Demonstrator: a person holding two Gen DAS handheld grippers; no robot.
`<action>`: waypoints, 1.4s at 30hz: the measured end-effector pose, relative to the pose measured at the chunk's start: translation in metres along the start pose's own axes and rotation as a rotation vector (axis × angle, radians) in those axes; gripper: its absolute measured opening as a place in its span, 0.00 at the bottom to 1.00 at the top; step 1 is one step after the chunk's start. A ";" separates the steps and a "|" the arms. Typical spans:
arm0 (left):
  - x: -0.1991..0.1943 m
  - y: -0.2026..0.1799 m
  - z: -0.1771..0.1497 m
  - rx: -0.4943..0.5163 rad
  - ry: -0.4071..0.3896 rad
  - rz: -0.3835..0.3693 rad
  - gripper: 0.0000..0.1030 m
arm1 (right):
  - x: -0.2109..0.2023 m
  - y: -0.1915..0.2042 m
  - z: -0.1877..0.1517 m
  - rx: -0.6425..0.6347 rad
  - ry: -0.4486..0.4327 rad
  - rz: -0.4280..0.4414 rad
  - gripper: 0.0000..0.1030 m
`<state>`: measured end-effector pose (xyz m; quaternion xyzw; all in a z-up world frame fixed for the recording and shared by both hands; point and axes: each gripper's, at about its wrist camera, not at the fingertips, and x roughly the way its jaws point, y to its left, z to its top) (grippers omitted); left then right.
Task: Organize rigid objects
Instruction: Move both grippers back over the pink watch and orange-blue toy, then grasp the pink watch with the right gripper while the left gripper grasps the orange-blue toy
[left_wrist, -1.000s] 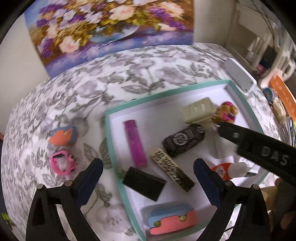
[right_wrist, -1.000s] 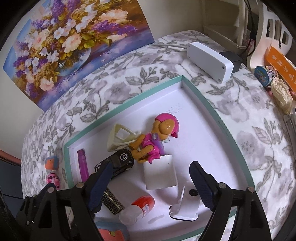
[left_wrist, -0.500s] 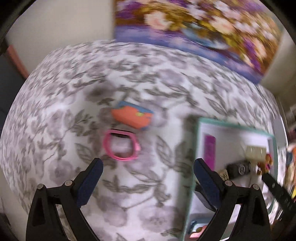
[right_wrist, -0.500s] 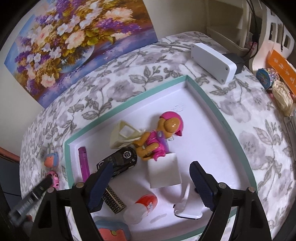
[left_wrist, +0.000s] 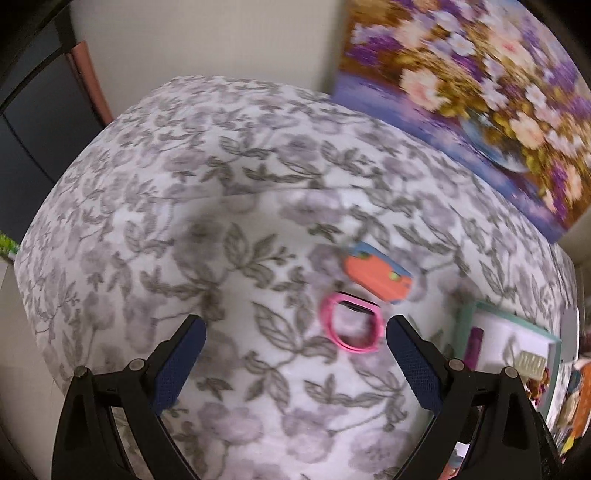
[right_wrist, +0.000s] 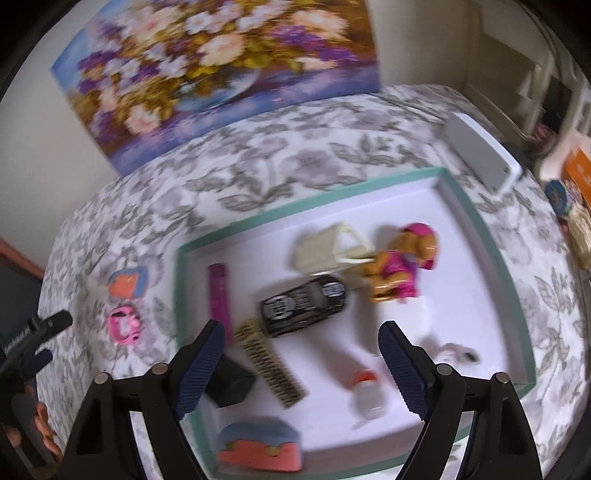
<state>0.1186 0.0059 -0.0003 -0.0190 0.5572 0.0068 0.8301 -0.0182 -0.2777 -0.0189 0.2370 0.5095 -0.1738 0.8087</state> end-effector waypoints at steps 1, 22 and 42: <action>0.001 0.004 0.001 -0.006 0.002 0.002 0.95 | 0.000 0.008 -0.001 -0.015 -0.001 0.012 0.85; 0.062 0.054 0.011 -0.073 0.136 -0.034 0.95 | 0.041 0.153 -0.028 -0.269 0.049 0.104 0.85; 0.100 0.076 0.018 -0.115 0.170 0.087 0.95 | 0.082 0.202 -0.032 -0.331 0.085 0.114 0.85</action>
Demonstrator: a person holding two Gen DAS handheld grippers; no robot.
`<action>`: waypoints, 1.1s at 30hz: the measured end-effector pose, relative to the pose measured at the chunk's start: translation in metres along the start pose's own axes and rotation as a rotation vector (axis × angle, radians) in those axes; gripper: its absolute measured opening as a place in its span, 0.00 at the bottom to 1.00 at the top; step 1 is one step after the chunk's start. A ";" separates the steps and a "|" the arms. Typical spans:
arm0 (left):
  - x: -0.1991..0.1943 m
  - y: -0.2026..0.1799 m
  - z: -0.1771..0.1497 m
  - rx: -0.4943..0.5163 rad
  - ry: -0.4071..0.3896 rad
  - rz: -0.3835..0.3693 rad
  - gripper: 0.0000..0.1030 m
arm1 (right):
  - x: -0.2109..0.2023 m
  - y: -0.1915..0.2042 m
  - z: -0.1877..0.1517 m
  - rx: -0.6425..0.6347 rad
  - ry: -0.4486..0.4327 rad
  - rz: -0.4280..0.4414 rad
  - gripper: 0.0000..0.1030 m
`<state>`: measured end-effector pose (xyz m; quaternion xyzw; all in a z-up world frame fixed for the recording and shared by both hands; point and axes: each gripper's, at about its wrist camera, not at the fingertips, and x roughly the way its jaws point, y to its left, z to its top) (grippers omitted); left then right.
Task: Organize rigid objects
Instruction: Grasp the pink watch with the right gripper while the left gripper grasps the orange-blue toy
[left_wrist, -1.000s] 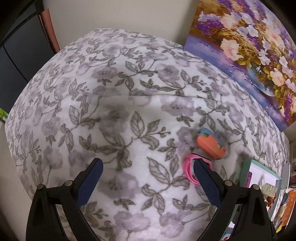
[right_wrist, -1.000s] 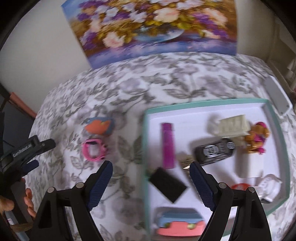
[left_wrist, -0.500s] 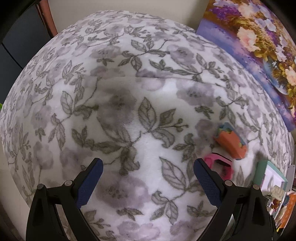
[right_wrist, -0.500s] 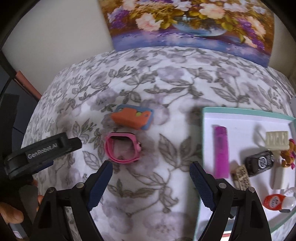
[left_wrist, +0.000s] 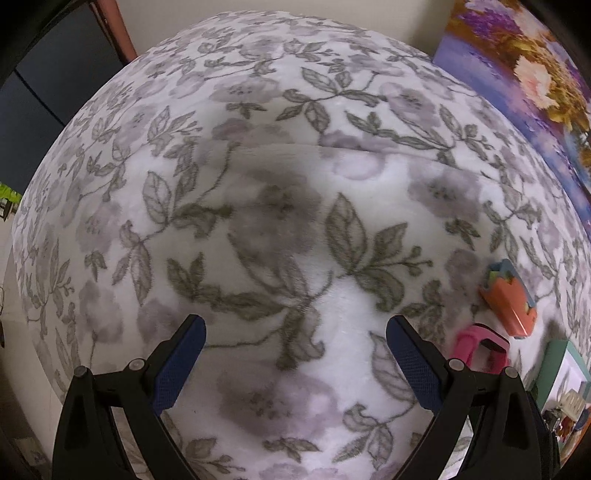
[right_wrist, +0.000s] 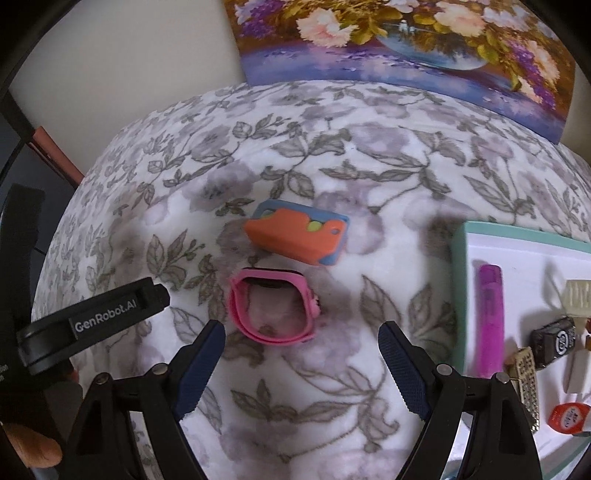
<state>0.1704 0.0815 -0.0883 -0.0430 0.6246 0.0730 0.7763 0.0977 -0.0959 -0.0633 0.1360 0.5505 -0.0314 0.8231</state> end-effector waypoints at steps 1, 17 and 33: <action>0.001 0.002 0.001 -0.005 0.000 0.003 0.95 | 0.003 0.003 0.001 -0.005 0.002 0.003 0.85; 0.016 0.052 0.004 -0.063 0.009 0.027 0.95 | 0.035 0.028 0.002 -0.088 0.014 -0.069 0.85; 0.017 0.050 0.005 -0.065 0.015 0.038 0.95 | 0.039 0.032 0.006 -0.125 -0.031 -0.127 0.85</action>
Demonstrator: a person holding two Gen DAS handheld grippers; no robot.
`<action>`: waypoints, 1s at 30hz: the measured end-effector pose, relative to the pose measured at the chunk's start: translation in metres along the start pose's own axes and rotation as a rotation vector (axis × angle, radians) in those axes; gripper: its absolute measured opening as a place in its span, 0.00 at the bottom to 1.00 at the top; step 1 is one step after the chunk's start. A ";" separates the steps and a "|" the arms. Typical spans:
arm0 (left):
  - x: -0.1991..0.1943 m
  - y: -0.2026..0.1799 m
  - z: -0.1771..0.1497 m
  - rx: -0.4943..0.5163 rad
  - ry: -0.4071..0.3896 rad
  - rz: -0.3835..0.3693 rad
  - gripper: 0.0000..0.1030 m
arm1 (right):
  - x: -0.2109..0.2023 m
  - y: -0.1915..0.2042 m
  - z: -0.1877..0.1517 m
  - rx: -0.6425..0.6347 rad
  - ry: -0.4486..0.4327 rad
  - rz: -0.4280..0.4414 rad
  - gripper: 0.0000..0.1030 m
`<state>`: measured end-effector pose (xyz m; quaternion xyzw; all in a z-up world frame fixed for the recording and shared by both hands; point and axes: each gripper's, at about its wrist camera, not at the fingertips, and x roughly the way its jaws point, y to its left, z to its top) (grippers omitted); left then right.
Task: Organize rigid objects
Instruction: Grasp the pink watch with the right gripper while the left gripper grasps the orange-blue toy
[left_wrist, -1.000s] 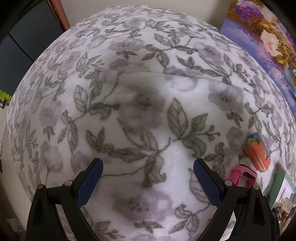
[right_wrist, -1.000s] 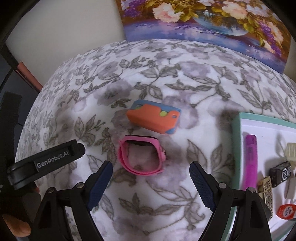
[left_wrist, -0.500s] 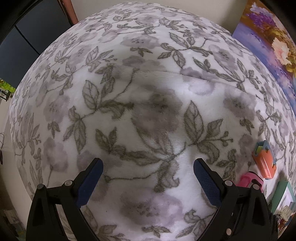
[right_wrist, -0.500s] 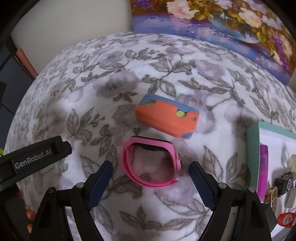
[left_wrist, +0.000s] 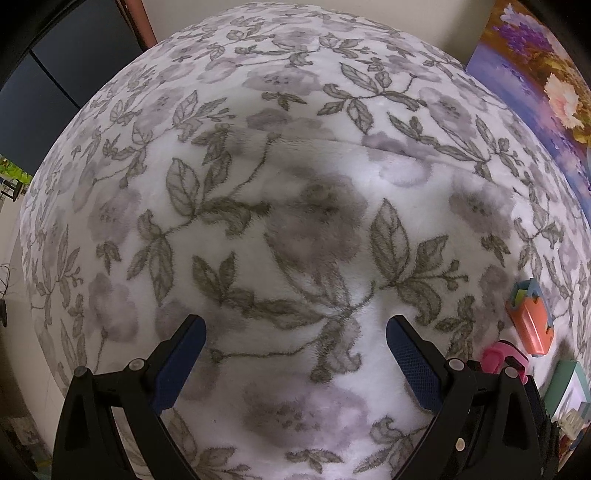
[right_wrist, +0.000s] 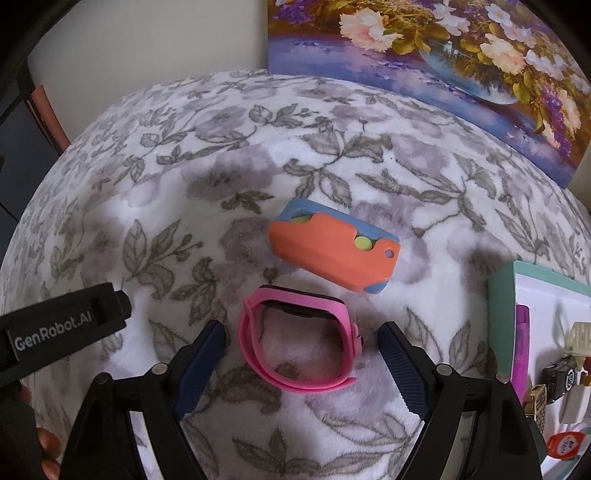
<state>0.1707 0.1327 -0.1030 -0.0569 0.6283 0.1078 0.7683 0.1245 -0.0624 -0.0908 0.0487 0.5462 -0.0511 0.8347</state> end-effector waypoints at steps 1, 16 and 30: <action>0.000 0.000 0.000 0.001 -0.001 0.002 0.95 | 0.000 0.000 0.000 0.000 -0.002 0.000 0.84; -0.013 -0.012 -0.001 0.014 -0.014 -0.009 0.95 | -0.004 0.004 -0.002 -0.029 -0.013 0.019 0.63; -0.042 -0.066 -0.002 0.052 -0.073 -0.117 0.95 | -0.032 -0.042 0.011 0.091 -0.045 0.082 0.63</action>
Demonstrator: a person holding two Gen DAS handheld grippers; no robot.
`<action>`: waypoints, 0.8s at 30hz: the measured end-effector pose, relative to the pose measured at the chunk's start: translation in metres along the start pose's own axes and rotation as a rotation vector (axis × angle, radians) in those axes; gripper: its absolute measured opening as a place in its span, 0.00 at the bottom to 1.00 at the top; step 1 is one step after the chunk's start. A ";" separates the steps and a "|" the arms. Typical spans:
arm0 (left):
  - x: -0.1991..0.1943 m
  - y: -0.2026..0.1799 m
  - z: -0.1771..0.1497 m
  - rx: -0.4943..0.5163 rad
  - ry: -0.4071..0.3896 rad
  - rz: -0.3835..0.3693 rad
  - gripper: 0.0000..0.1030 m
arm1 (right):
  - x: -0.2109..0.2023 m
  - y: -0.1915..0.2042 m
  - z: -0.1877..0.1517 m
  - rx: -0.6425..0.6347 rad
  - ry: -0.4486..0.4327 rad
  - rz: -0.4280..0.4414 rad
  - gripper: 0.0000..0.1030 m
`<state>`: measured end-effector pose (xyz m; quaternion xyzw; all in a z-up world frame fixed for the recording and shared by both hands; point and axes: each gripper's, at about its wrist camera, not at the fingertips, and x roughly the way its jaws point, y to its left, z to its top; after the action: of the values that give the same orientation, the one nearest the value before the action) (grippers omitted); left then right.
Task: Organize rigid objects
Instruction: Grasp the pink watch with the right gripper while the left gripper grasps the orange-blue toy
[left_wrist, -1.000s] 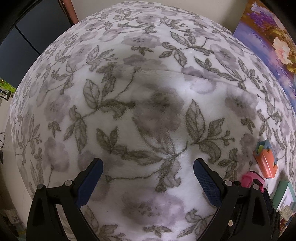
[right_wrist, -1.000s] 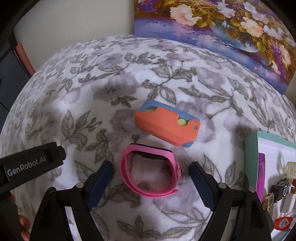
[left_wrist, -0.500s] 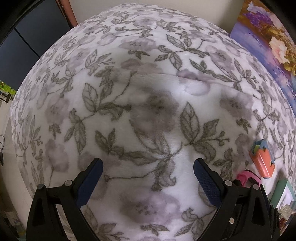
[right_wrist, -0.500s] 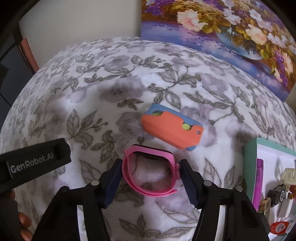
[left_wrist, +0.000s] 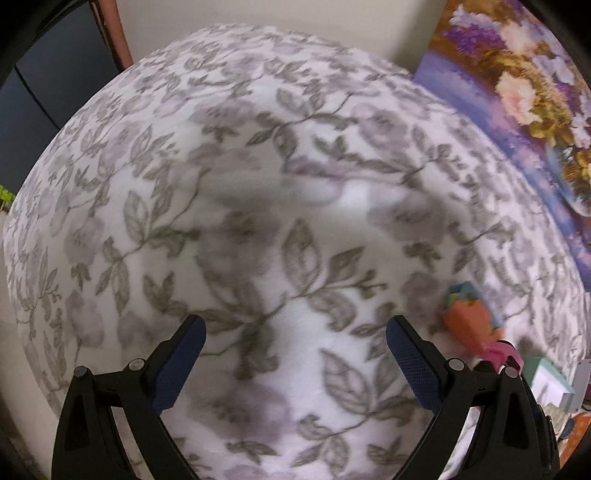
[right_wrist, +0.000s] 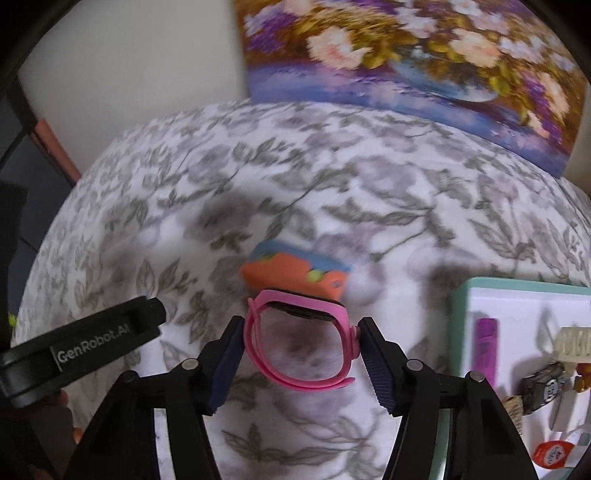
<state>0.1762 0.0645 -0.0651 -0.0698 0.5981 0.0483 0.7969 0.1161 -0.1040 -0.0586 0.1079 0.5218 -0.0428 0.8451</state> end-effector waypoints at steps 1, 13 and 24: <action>-0.002 -0.004 0.001 0.005 -0.006 -0.008 0.95 | -0.004 -0.008 0.003 0.024 -0.007 0.003 0.63; 0.000 -0.088 -0.014 0.285 -0.039 -0.122 0.95 | -0.041 -0.080 0.022 0.211 -0.080 0.007 0.63; 0.017 -0.149 -0.028 0.523 -0.089 -0.132 0.95 | -0.044 -0.126 0.020 0.307 -0.088 0.006 0.63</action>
<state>0.1780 -0.0874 -0.0812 0.1019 0.5490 -0.1568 0.8147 0.0902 -0.2327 -0.0278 0.2354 0.4714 -0.1242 0.8408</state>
